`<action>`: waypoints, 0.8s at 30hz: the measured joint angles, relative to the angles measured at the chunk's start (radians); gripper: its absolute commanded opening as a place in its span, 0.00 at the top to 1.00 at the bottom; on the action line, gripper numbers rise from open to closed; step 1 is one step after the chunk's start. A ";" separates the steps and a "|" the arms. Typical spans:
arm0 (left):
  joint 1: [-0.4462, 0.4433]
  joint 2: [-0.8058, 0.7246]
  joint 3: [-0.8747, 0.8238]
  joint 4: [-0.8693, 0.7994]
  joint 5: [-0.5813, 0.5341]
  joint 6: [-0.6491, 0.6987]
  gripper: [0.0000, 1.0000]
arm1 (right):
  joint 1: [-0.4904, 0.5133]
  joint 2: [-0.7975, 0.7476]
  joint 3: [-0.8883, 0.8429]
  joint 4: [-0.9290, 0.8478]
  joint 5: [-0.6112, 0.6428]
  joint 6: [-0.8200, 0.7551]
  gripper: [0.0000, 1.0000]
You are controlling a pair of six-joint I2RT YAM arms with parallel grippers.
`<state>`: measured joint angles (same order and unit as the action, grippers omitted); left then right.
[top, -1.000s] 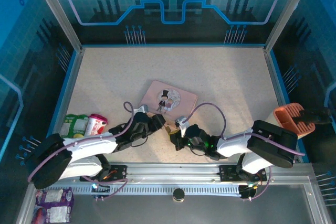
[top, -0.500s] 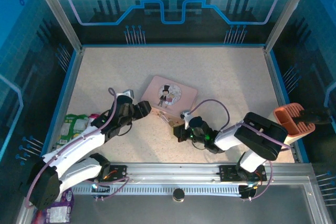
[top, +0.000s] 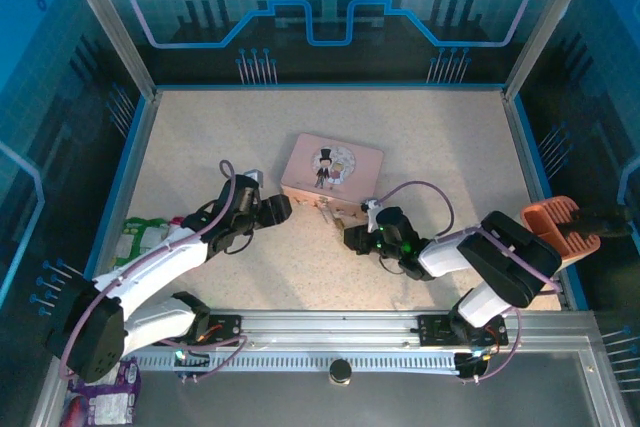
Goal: Unlock a padlock with a key
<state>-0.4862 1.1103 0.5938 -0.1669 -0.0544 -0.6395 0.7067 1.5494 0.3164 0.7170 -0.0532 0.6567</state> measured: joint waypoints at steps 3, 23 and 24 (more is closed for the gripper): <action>0.000 0.014 0.000 0.007 0.001 0.014 0.29 | -0.001 -0.025 -0.002 -0.035 0.000 -0.008 0.65; 0.088 0.217 0.079 0.129 0.035 0.071 0.28 | 0.002 0.024 0.229 -0.291 0.069 -0.237 0.46; 0.091 0.231 0.088 0.132 0.036 0.072 0.28 | 0.002 0.031 0.240 -0.301 0.076 -0.245 0.47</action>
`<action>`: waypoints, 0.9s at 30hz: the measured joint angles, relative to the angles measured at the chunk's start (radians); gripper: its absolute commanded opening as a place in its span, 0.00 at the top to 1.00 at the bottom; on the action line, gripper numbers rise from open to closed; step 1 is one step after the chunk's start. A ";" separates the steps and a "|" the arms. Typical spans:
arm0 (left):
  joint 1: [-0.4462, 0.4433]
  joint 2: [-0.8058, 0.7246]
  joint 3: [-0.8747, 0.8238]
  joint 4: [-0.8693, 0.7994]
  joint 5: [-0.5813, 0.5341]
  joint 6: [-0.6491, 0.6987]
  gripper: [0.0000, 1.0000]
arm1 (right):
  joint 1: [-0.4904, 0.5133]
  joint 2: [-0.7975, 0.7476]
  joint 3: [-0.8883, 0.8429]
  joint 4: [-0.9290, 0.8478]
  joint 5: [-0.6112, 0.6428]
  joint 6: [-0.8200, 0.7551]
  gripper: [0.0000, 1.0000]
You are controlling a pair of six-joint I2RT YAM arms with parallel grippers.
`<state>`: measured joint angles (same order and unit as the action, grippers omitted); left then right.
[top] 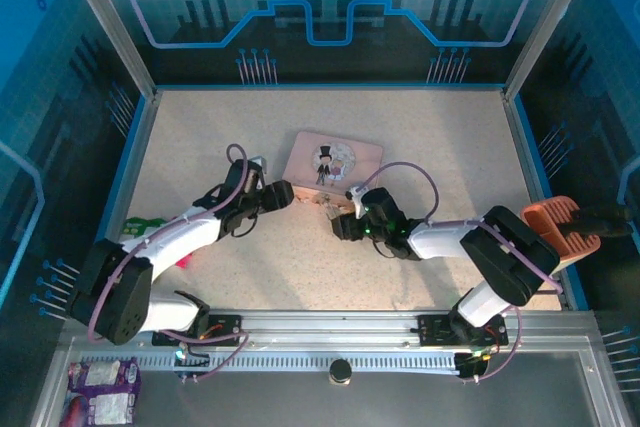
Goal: Unlock a padlock with a key
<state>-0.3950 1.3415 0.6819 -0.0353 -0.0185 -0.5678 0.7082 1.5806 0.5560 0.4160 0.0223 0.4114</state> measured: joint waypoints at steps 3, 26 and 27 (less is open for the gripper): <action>0.007 0.049 0.028 0.018 0.002 0.007 0.28 | 0.000 0.030 0.037 -0.035 0.023 -0.029 0.51; 0.052 0.280 0.224 0.049 0.046 0.060 0.28 | -0.002 0.176 0.187 -0.117 0.075 -0.016 0.79; 0.053 0.278 0.224 0.049 0.045 0.063 0.28 | -0.002 0.179 0.190 -0.117 0.075 -0.012 0.81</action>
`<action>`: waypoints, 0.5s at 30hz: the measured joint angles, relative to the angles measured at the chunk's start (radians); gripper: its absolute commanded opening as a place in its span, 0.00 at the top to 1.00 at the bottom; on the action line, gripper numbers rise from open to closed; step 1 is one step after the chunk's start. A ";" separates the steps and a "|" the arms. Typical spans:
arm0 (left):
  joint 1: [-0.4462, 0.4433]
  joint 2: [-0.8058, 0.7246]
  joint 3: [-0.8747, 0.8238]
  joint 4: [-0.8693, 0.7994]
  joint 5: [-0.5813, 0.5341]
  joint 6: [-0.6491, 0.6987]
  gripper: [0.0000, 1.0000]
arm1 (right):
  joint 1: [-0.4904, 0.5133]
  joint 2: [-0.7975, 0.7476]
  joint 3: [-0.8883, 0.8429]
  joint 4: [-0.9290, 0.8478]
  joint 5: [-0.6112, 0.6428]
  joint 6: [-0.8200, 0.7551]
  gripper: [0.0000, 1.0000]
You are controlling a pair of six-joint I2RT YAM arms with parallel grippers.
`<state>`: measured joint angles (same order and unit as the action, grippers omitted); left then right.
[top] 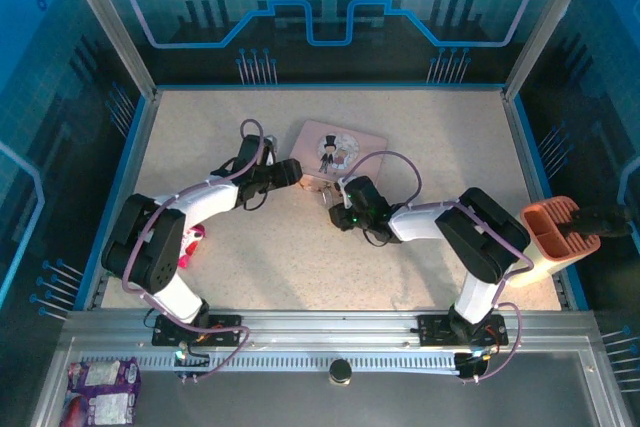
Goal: Unlock a padlock with a key
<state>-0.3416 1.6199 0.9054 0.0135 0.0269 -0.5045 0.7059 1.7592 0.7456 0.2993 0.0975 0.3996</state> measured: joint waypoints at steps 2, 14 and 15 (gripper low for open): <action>0.004 -0.014 0.000 -0.001 0.000 0.011 0.28 | 0.000 0.002 0.002 0.000 0.000 0.005 0.85; 0.058 0.054 0.176 -0.007 0.044 0.100 0.26 | 0.000 0.002 -0.017 0.042 0.000 0.038 0.88; 0.058 0.078 0.193 -0.007 0.058 0.109 0.26 | 0.000 0.002 -0.021 0.049 -0.001 0.041 0.89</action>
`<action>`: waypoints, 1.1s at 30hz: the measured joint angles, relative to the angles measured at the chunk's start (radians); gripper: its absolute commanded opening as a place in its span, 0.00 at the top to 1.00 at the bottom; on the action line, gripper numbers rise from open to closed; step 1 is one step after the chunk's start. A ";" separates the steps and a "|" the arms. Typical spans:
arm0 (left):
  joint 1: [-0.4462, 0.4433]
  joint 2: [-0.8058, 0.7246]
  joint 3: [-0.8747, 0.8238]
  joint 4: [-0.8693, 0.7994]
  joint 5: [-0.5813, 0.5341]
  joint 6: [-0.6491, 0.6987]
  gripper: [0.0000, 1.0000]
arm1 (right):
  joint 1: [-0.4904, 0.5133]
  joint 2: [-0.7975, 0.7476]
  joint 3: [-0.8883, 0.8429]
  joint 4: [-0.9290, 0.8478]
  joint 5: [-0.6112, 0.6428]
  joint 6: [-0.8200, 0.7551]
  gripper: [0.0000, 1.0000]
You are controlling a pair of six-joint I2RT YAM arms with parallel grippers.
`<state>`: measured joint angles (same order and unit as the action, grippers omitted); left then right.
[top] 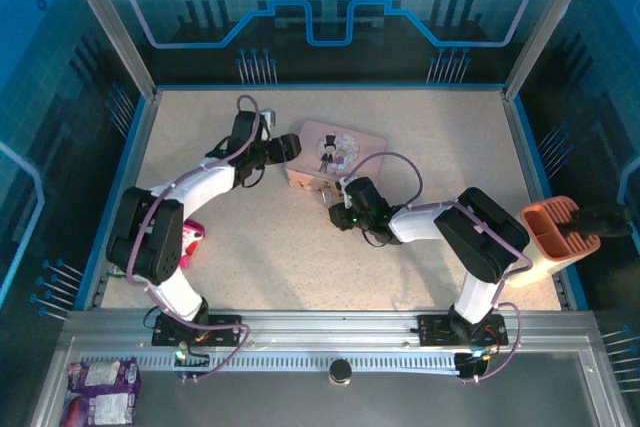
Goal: Unlock a padlock with a key
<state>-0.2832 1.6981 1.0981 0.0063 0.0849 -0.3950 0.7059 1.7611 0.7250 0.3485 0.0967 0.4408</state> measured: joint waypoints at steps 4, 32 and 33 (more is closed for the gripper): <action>0.000 0.090 0.050 -0.001 0.054 0.020 0.27 | 0.000 0.000 -0.008 0.018 -0.003 0.011 0.90; -0.152 -0.039 -0.362 0.172 0.099 -0.025 0.34 | -0.045 0.002 -0.119 0.250 -0.080 0.212 1.00; -0.156 -0.042 -0.367 0.172 0.099 -0.026 0.35 | -0.045 0.002 -0.122 0.257 -0.078 0.222 1.00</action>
<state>-0.4393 1.6566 0.7311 0.1780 0.1837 -0.4206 0.6605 1.7630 0.6025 0.6052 0.0185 0.6624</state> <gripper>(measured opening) 0.658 0.275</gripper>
